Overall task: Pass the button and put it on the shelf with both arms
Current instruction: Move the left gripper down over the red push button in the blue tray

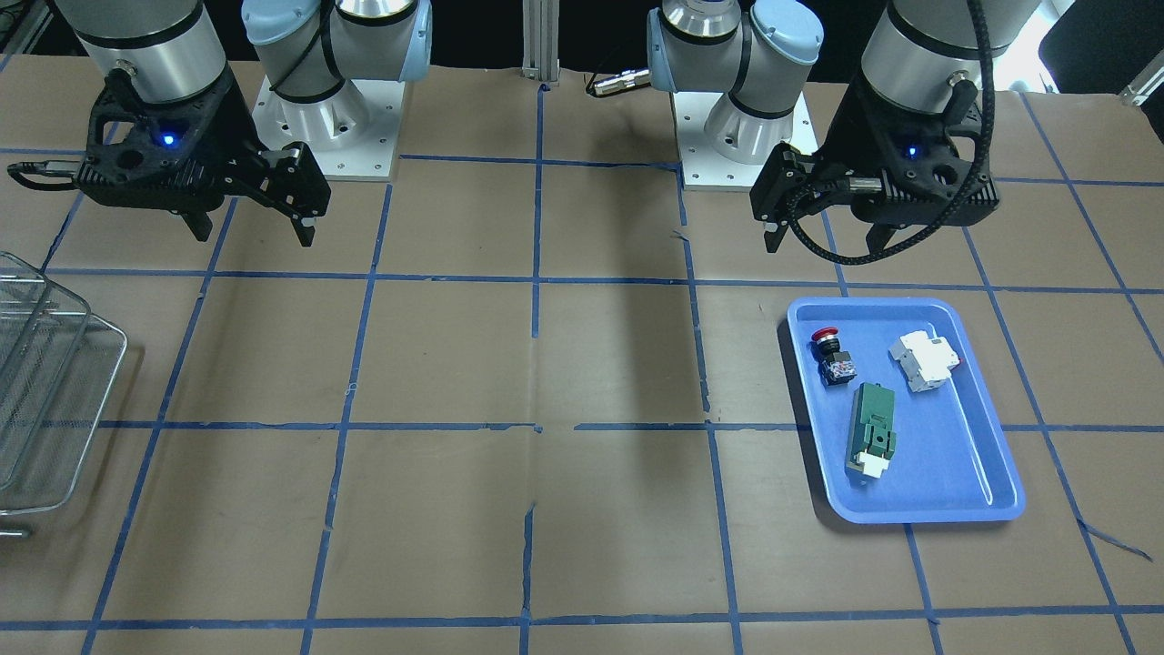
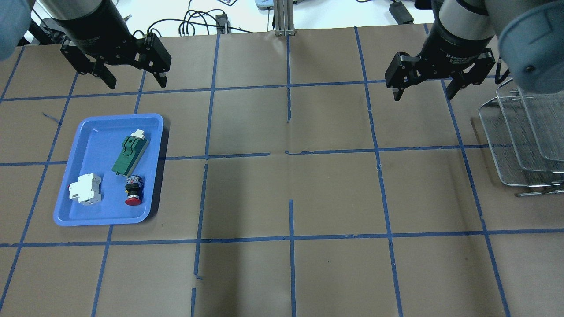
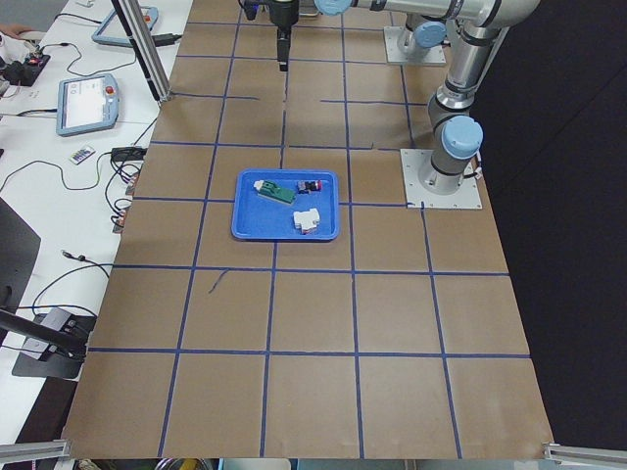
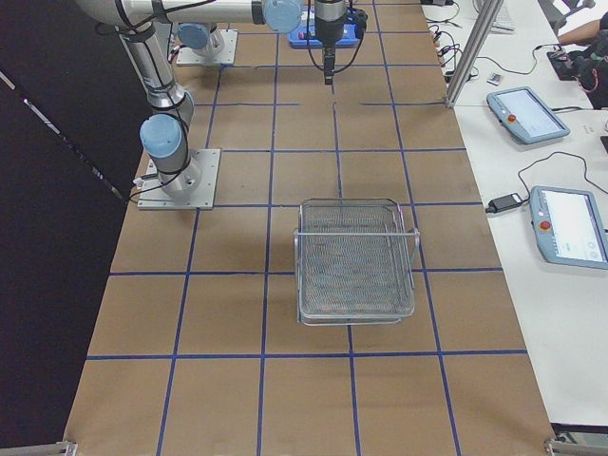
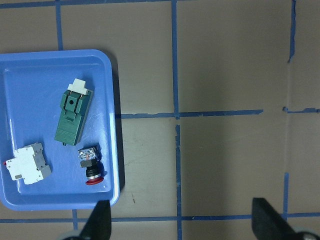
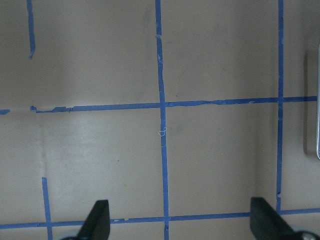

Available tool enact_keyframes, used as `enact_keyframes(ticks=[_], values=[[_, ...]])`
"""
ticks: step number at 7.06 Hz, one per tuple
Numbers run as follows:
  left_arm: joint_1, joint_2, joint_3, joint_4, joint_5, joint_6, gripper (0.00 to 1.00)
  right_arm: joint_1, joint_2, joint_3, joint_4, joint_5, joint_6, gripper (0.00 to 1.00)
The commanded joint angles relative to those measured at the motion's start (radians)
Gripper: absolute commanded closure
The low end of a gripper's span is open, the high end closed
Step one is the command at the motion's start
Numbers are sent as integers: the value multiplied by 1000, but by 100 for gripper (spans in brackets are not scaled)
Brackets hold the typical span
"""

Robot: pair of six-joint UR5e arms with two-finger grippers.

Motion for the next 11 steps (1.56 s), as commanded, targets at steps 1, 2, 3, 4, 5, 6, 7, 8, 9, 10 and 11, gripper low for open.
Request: enact_keyframes(ticks=[1, 2, 3, 4, 5, 6, 7, 8, 9, 10, 11], values=[[-3, 2, 0, 0, -2, 0, 0, 0, -1, 0, 0, 0, 1, 0], [-4, 2, -2, 0, 2, -2, 0, 0, 0, 0, 0, 0, 1, 0], [-3, 4, -3, -2, 3, -2, 0, 0, 0, 0, 0, 0, 1, 0], [-3, 4, -3, -2, 3, 0, 0, 0, 0, 0, 0, 0, 1, 0], [-3, 5, -5, -3, 5, -2, 0, 0, 0, 0, 0, -1, 1, 0], [-3, 5, -5, -3, 5, -2, 0, 0, 0, 0, 0, 0, 1, 0], [2, 5, -6, -12, 2, 0, 0, 0, 0, 0, 0, 0, 1, 0], [22, 29, -55, -29, -2, 74, 0, 0, 0, 0, 0, -1, 1, 0], [99, 49, -110, -23, 0, 203, 0, -2, 0, 0, 0, -1, 1, 0], [228, 47, -183, -6, -9, 259, 0, -2, -1, 0, 0, 0, 1, 0], [328, 24, -269, 88, -37, 382, 0, -2, 0, 0, 0, -1, -1, 0]])
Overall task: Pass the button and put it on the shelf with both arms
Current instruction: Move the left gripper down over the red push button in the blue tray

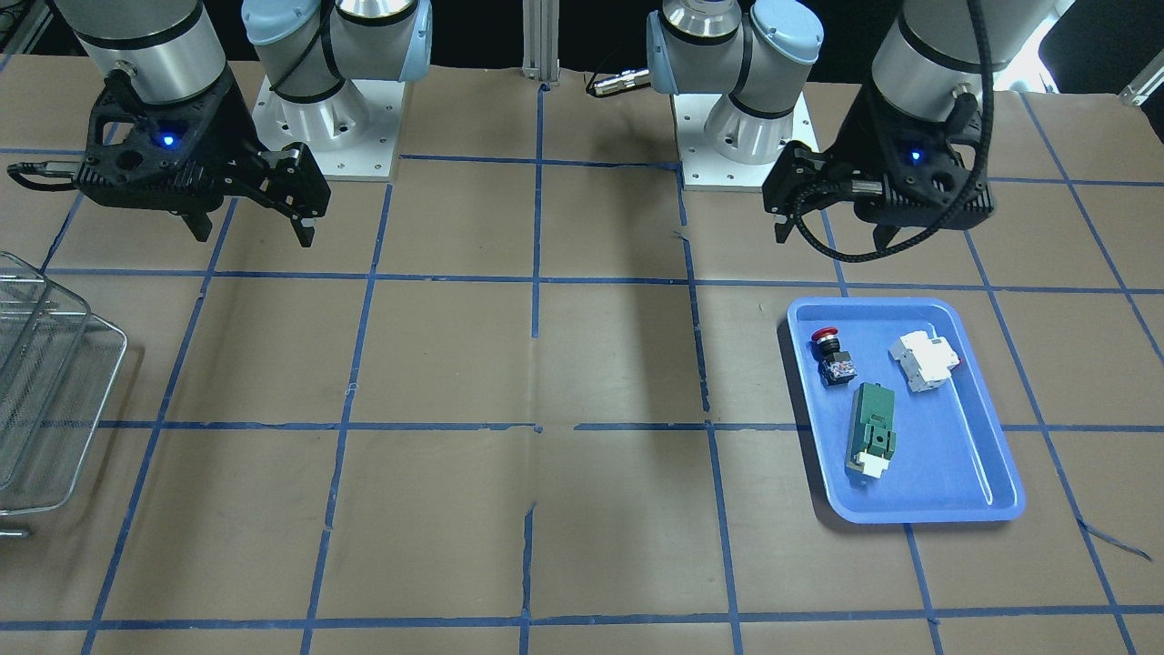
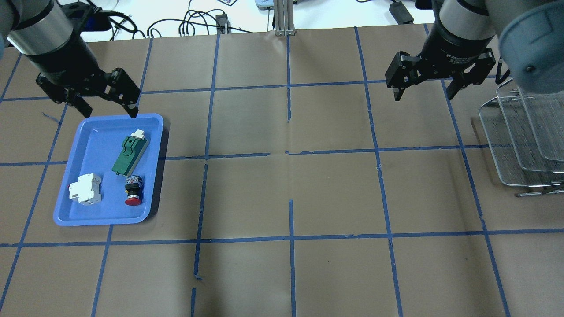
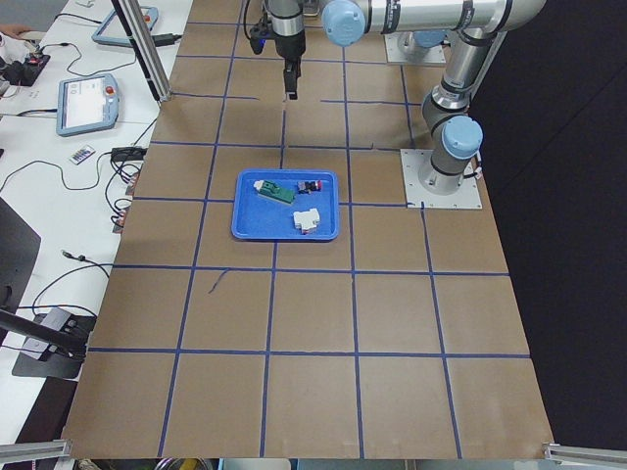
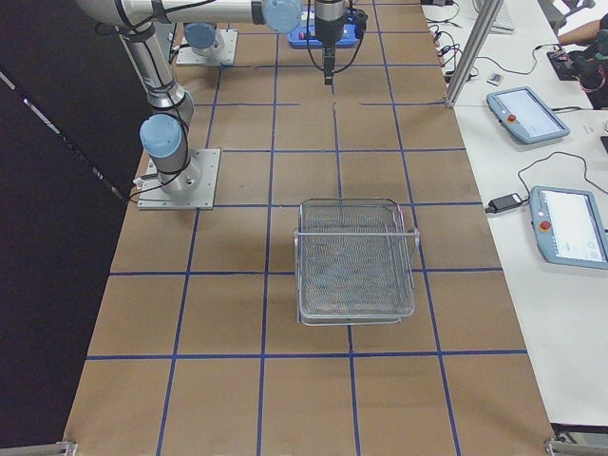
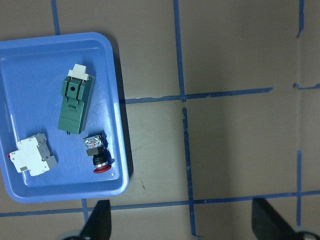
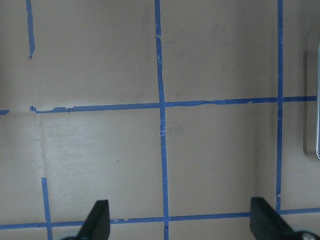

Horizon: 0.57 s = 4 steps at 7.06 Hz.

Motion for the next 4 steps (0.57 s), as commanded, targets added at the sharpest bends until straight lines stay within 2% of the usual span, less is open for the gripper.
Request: enact_keyframes(ticks=[1, 3, 4], values=[[166, -29, -195, 194, -39, 194, 0, 0, 1, 0, 0, 1, -1, 0], [171, -74, -416, 533, -31, 196, 0, -2, 1, 0, 0, 1, 0, 0], [171, -104, -478, 650, -28, 193, 0, -2, 1, 0, 2, 1, 0, 0]])
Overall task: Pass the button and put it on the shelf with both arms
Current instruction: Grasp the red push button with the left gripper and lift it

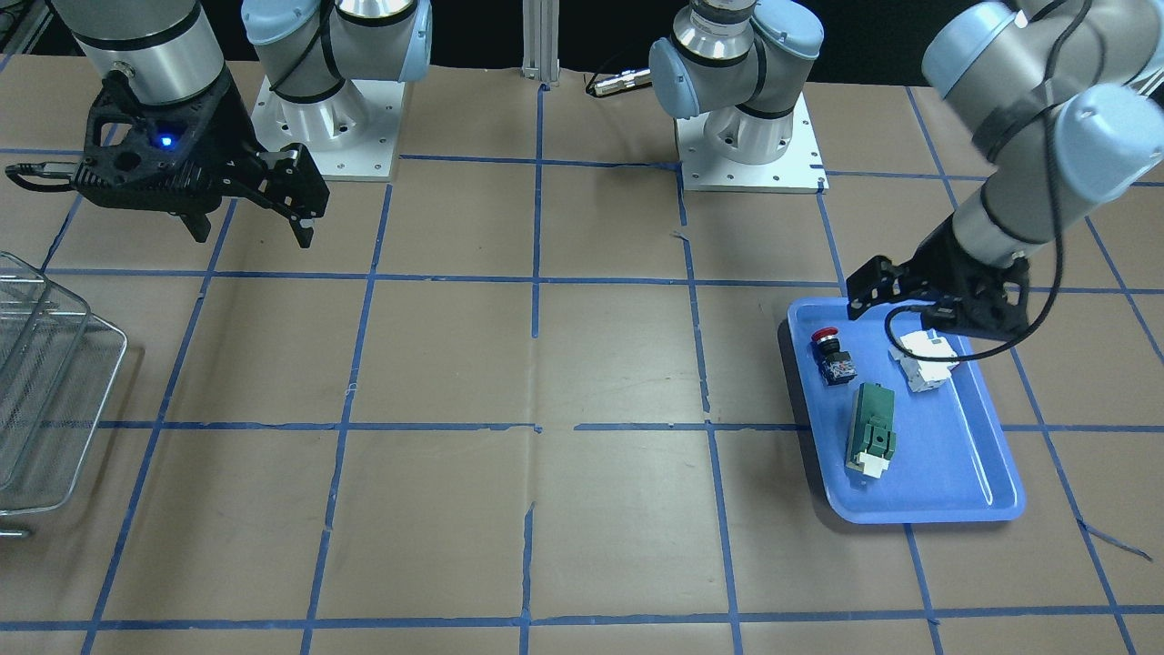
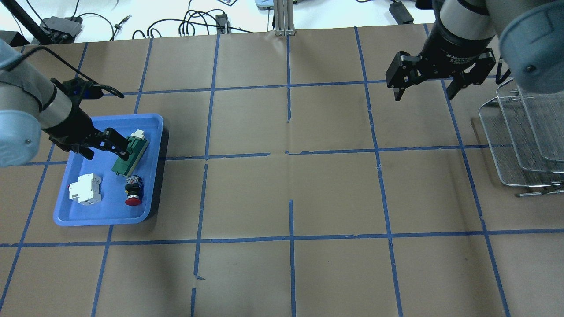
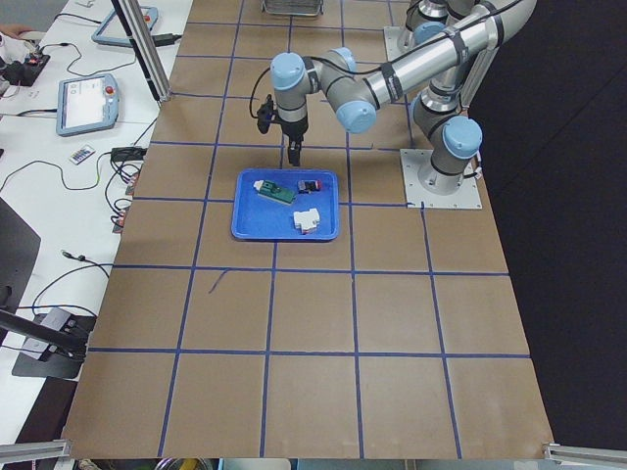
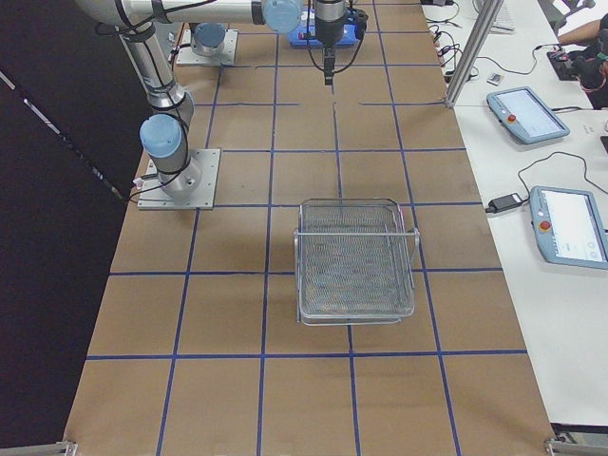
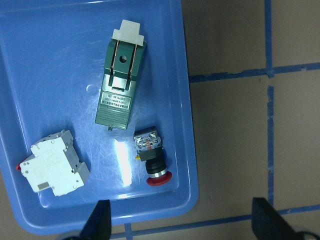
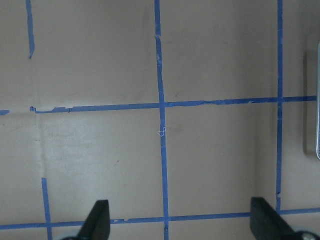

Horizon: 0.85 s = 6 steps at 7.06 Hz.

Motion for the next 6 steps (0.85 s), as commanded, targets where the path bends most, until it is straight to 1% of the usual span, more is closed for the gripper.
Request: enact_keyframes(ticks=[1, 2, 3, 4, 5, 6], values=[[10, -63, -124, 179, 2, -29, 0, 0, 0, 0, 0, 0, 1, 0], [30, -80, -138, 182, 2, -37, 0, 0, 0, 2, 0, 0, 2, 0], [53, -88, -146, 223, 2, -28, 0, 0, 0, 2, 0, 0, 2, 0], [54, -94, -184, 234, 1, -34, 0, 0, 0, 2, 0, 0, 2, 0], [54, -93, -224, 284, 2, -37, 0, -2, 0, 2, 0, 0, 2, 0], [54, -93, -239, 326, 2, -34, 0, -2, 0, 2, 0, 2, 2, 0]])
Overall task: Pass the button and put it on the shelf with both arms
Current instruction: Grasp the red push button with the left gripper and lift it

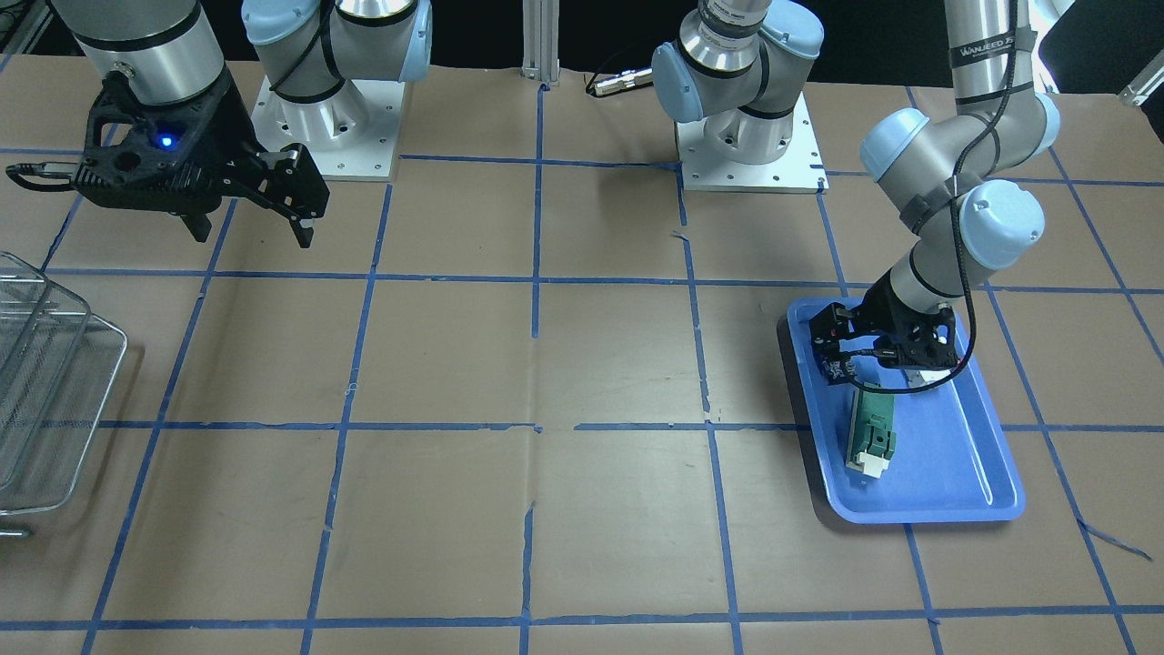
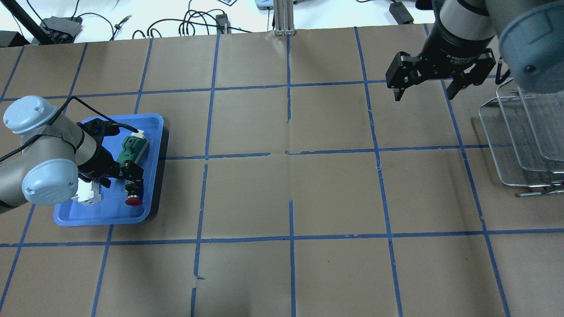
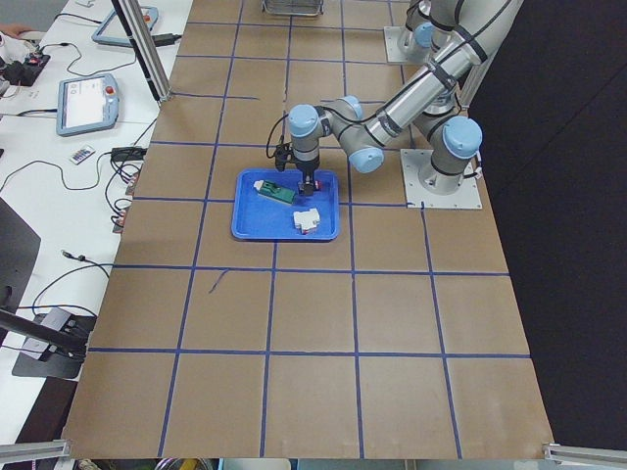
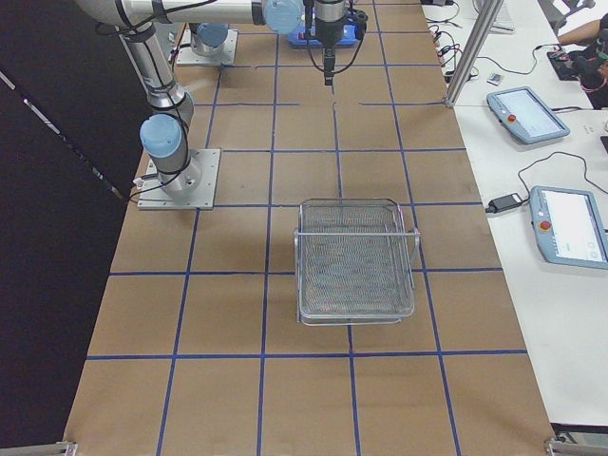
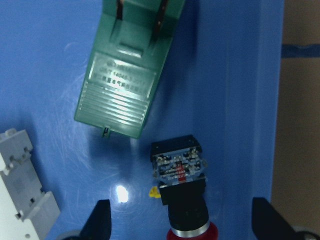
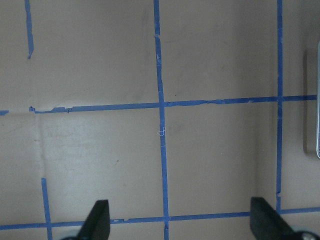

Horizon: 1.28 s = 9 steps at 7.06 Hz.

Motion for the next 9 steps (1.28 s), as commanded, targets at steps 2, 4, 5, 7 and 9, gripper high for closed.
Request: enact_keyframes(ticks=[2, 4, 5, 7, 9], values=[[3, -2, -30, 53, 0, 7, 0, -1, 0, 0, 0, 1, 0, 0], [3, -16, -36, 51, 2, 13, 7, -1, 0, -1, 2, 1, 0, 0], [3, -16, -36, 51, 2, 11, 13, -1, 0, 0, 0, 1, 0, 0], [4, -16, -36, 45, 5, 19, 67, -1, 0, -1, 0, 1, 0, 0], [4, -15, -24, 42, 0, 28, 100, -1, 0, 0, 0, 1, 0, 0]])
